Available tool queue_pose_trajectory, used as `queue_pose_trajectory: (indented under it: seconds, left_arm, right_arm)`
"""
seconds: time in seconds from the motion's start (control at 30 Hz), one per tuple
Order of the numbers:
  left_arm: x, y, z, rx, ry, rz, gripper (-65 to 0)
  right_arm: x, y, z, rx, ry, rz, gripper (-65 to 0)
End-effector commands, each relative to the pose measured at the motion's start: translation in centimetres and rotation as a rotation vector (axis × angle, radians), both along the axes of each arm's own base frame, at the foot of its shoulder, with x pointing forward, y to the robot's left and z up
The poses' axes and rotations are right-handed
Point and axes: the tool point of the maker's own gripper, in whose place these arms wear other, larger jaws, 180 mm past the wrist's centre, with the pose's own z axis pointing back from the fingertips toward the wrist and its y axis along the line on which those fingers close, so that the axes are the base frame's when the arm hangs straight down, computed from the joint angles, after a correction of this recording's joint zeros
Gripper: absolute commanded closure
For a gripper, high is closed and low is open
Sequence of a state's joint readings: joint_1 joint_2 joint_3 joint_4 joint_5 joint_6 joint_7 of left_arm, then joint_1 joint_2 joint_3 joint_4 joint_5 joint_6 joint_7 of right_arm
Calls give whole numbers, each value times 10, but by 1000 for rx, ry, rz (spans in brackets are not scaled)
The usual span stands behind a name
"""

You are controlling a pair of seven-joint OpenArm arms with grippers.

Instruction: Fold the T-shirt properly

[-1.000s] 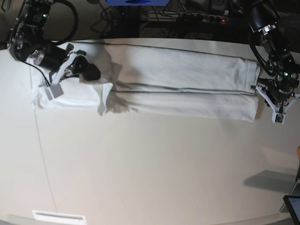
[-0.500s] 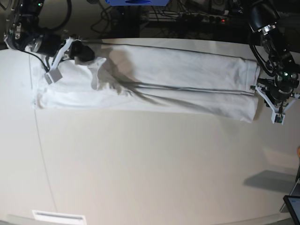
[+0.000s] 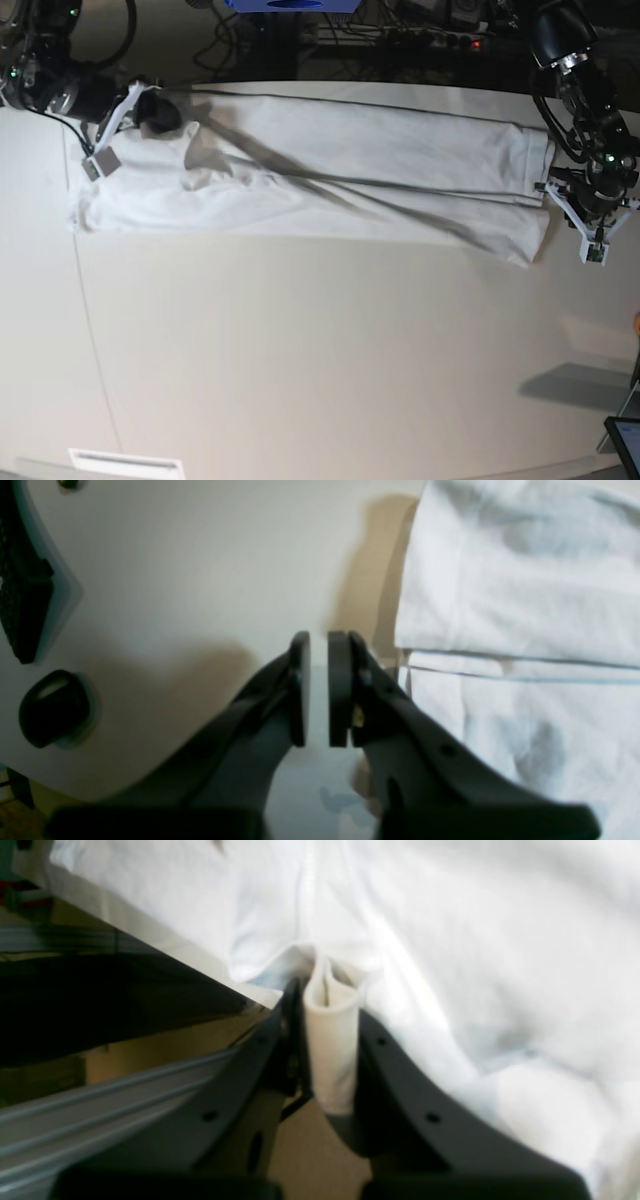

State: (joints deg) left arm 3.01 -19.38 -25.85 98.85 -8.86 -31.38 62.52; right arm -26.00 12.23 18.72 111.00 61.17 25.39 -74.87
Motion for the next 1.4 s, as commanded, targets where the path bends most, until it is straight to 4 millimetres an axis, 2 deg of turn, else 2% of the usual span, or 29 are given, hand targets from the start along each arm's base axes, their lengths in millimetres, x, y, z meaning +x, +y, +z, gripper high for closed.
queue_pose_trajectory:
  seconds: [0.0,0.23,0.3,0.43,0.5,0.57,0.7,0.87,0.93,1.1,1.27,1.37]
  left_arm:
    - [9,7,18,30,-49,-1,-57]
    - [13,7,21,30,-61,-1,-57]
    - [13,7,21,30,-61,-1,-57]
    - [14,6,21,27,-63,-2,-57]
    - [14,6,22,28,-64,-2,-57]
    - [14,4,23,26,-71,-3,-57]
    - [23,-11,30,-87,-143,-36,-59]
    - [30,-13,52,-210,-262,-40,-59]
    - [42,-16,67,-241,-319,-47,-59]
    - [57,-15,81,-253,-331,-34,-59]
    - [57,-11,83,-237,-301,-17,-59]
    - [51,1,76,-167,-258,20,-59]
  right_arm:
    - [6,2,8,17,-31,-3,-1]
    - [8,1,0,37,-7,-28,-13]
    - [8,0,-1,40,-7,-38,-81]
    - [12,3,3,55,-23,-47,-273]
    - [19,4,7,70,-55,-69,-344]
    - [24,2,9,74,-83,-91,-383]
    - [34,0,16,84,-135,-126,-387]
    - [45,2,34,90,-211,-127,-387]
    - [52,3,39,92,-236,-121,-387]
    - [59,4,43,95,-255,-112,-387]
    - [57,4,42,93,-249,-111,-387]
    - [52,7,43,108,-244,-106,-387]
